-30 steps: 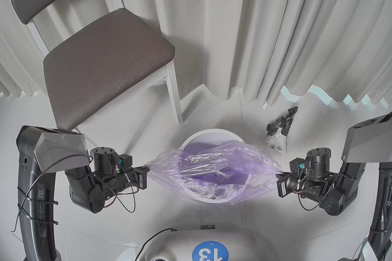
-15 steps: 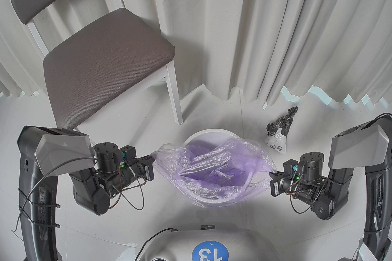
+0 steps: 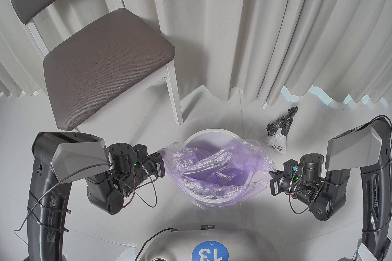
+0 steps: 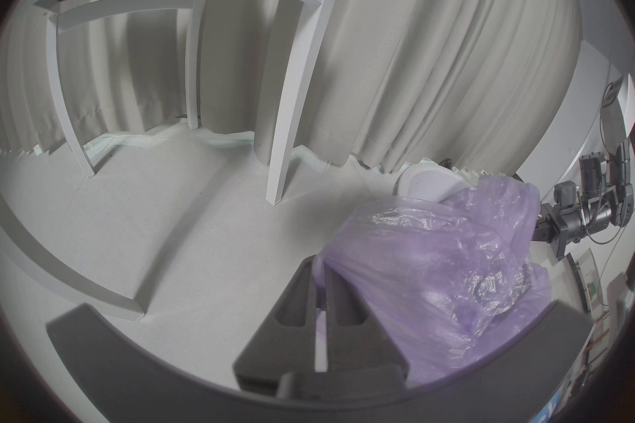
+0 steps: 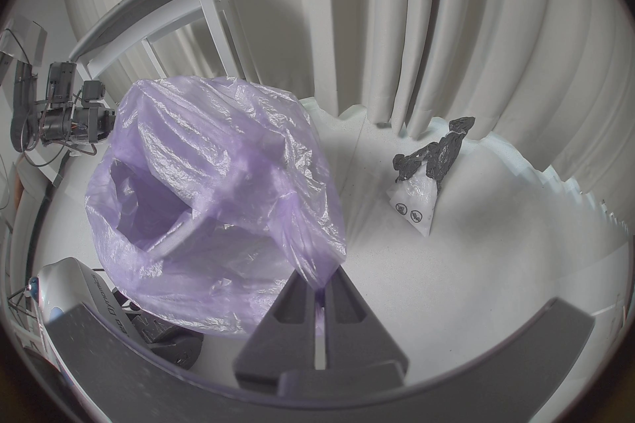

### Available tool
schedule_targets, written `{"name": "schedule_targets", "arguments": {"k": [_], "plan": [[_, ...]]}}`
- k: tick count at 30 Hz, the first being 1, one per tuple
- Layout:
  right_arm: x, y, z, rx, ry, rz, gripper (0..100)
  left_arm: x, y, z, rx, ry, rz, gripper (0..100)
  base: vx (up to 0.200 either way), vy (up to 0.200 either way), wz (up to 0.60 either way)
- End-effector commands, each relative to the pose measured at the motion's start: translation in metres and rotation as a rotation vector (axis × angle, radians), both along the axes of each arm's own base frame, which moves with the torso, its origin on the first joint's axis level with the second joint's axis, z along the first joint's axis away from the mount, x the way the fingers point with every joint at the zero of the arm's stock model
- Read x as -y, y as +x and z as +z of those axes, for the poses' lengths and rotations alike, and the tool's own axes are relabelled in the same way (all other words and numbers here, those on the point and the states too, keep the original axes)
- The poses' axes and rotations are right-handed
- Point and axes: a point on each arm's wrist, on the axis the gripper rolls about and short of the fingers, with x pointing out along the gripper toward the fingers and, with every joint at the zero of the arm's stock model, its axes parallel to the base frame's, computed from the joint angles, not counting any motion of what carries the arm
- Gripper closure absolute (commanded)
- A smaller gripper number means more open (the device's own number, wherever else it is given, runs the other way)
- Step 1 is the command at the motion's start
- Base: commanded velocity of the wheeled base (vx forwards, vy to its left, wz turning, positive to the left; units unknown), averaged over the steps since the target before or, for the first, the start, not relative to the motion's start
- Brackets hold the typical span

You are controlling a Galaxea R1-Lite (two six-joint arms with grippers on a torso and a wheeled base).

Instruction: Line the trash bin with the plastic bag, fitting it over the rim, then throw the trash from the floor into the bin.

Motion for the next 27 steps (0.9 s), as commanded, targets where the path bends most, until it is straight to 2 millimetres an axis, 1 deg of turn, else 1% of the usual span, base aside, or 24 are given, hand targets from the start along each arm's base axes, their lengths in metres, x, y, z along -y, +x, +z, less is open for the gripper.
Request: {"name": "schedule_targets", "arguments": {"k": [1,5,6,8,12,13,15,18,21,22,23,24,26,27], "plan": [[0.001,0.002,-0.004,-0.006,-0.005,-0.005,100,-0.004,0.002,-0.005,-0.008,0.004,0.011,100,0.0,0.0,0.0],[0.0,0.003,-0.008,-0.01,-0.013,0.0,100,-0.01,0.006,-0.007,-0.009,0.004,0.025,100,0.0,0.0,0.0],[0.0,0.004,-0.008,-0.007,-0.011,0.0,0,-0.011,0.007,-0.007,-0.011,0.003,0.025,100,0.0,0.0,0.0],[-0.001,0.005,-0.008,-0.003,0.001,-0.002,0,-0.011,0.007,-0.007,-0.012,0.002,0.025,100,0.0,0.0,0.0],[0.001,0.001,-0.003,0.007,0.002,-0.001,0,-0.012,0.006,-0.005,-0.008,-0.001,0.024,100,0.0,0.0,0.0],[0.003,-0.006,0.009,0.014,-0.011,0.001,0,-0.012,0.006,-0.003,-0.004,-0.003,0.024,100,0.0,0.0,0.0],[0.007,-0.016,0.018,-0.017,-0.033,0.006,0,-0.012,0.005,-0.002,-0.004,-0.003,0.024,100,0.0,0.0,0.0],[0.012,-0.029,0.035,-0.039,-0.059,0.015,0,-0.011,0.004,-0.002,-0.005,-0.002,0.021,100,0.0,0.0,0.0],[0.014,-0.032,0.052,-0.021,-0.056,0.014,0,-0.01,0.004,-0.002,-0.005,-0.002,0.019,100,0.0,0.0,0.0],[0.014,-0.032,0.054,-0.016,-0.055,0.014,0,-0.01,0.004,-0.002,-0.005,-0.002,0.019,100,0.0,0.0,0.0],[0.014,-0.033,0.062,-0.007,-0.059,0.018,0,-0.01,0.003,-0.003,-0.007,-0.002,0.018,100,0.0,0.0,0.0],[0.014,-0.032,0.065,0.0,-0.061,0.02,0,-0.01,0.003,-0.003,-0.007,-0.002,0.018,100,0.0,0.0,0.0],[0.012,-0.028,0.082,0.038,-0.066,0.029,0,-0.009,0.002,-0.004,-0.01,-0.001,0.015,100,0.0,0.0,0.0],[0.011,-0.028,0.083,0.04,-0.065,0.031,0,-0.009,0.002,-0.004,-0.011,0.0,0.015,100,0.0,0.0,0.0]]}}
